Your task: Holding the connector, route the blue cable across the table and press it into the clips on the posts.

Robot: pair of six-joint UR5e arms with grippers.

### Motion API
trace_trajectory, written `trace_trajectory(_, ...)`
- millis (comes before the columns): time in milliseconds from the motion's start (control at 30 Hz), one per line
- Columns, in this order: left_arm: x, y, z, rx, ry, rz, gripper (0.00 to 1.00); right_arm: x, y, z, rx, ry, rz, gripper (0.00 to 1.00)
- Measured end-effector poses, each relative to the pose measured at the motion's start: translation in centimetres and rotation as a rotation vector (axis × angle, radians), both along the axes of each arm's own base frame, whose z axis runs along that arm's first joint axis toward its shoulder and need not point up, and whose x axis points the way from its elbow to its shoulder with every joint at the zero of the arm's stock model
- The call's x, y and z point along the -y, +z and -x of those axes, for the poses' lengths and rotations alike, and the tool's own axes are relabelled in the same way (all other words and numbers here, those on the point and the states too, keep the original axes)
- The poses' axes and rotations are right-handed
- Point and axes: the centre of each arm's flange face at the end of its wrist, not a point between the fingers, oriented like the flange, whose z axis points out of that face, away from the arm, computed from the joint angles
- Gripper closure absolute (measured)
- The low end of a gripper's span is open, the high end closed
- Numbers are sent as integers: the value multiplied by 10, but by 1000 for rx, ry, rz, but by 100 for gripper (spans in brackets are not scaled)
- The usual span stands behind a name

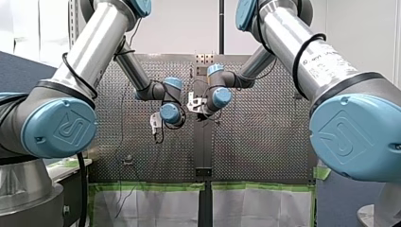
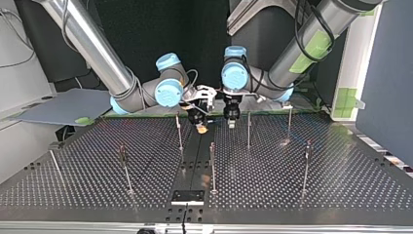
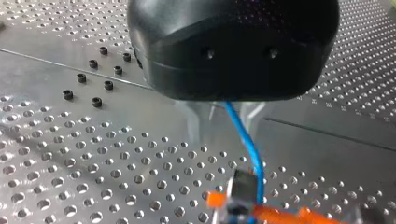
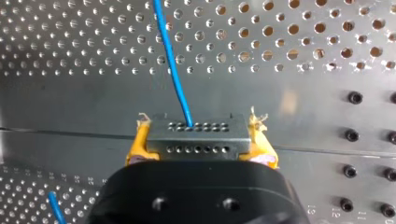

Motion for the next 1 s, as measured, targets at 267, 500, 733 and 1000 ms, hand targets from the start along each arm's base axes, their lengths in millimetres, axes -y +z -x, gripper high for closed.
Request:
trace_trajectory(267,3,0,3,-5,-4,-4,100,-1,0,-1,0,1,0,100)
trace_trajectory(500,1,1,7,-28,17,-10,100,0,3,1,4,9,-2,100)
trace_trajectory(733,-2,24,15,-28,41,-9,100,-3,33,4,28,11,20,100)
trace_trajectory(1000,-11,63,23,-6,69,-1,100,-17,84,9,57,18,46,100)
